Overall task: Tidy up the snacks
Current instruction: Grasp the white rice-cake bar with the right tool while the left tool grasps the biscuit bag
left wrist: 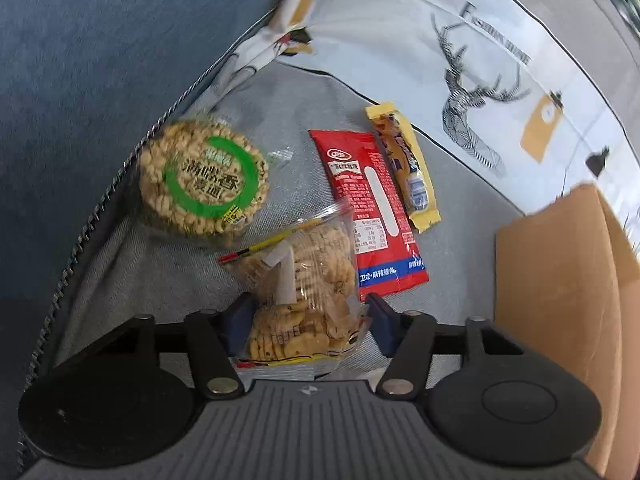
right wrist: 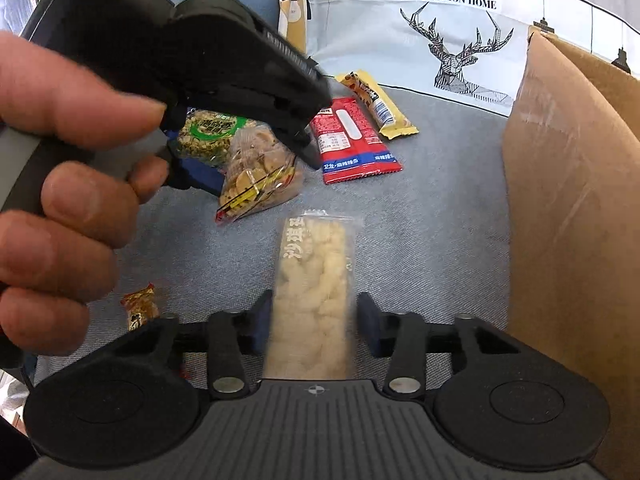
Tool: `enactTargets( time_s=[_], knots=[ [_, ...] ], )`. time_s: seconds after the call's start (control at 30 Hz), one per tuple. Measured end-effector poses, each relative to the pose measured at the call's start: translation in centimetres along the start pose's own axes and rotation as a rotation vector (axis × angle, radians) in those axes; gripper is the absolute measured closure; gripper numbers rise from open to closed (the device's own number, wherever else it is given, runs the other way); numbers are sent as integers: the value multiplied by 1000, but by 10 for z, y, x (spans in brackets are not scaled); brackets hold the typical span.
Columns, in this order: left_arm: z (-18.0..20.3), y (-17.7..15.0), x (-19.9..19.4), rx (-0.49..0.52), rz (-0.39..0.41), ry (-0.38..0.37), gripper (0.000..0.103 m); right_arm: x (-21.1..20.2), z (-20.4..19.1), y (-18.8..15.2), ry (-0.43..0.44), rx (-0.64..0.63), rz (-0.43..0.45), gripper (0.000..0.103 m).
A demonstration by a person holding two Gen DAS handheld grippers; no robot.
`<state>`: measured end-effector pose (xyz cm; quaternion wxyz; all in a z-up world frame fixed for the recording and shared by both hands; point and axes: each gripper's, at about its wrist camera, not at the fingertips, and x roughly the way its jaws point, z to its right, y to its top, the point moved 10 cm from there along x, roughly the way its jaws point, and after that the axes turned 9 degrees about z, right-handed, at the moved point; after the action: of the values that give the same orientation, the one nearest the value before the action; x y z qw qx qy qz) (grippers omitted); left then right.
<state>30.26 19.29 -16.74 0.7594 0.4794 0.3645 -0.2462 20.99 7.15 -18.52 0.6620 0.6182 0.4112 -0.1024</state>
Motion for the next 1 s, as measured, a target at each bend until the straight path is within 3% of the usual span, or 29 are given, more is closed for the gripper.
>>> enactTargets(
  time_s=[0.1,0.23,0.43,0.5,0.7,0.87,0.93,1.0],
  knots=[
    [-1,-1,-10,52,14,10,45,-1,2,1,2,21,7,65],
    [-8,-2,-33,34,41,-13,45,-3,3,5,-16,22,28,65],
    [-26,-20,-26,37,-54,58,43,-5,7,4,-45,18,28,60],
    [-28,-20,-25,31,-57,56,42,-3,8,2,-50,16,13,55],
    [-28,-24,-18,70,-77,82,41,-1,6,0,-54,-13,9,53],
    [-27,-24,-17,89,-68,89,42,-1,5,0,-53,-25,12,54],
    [-27,-23,-18,80,-61,86,43,-2,5,0,-50,-30,16,63],
    [-26,-21,-22,70,-47,78,43,-3,5,1,-48,-29,22,64]
  ],
)
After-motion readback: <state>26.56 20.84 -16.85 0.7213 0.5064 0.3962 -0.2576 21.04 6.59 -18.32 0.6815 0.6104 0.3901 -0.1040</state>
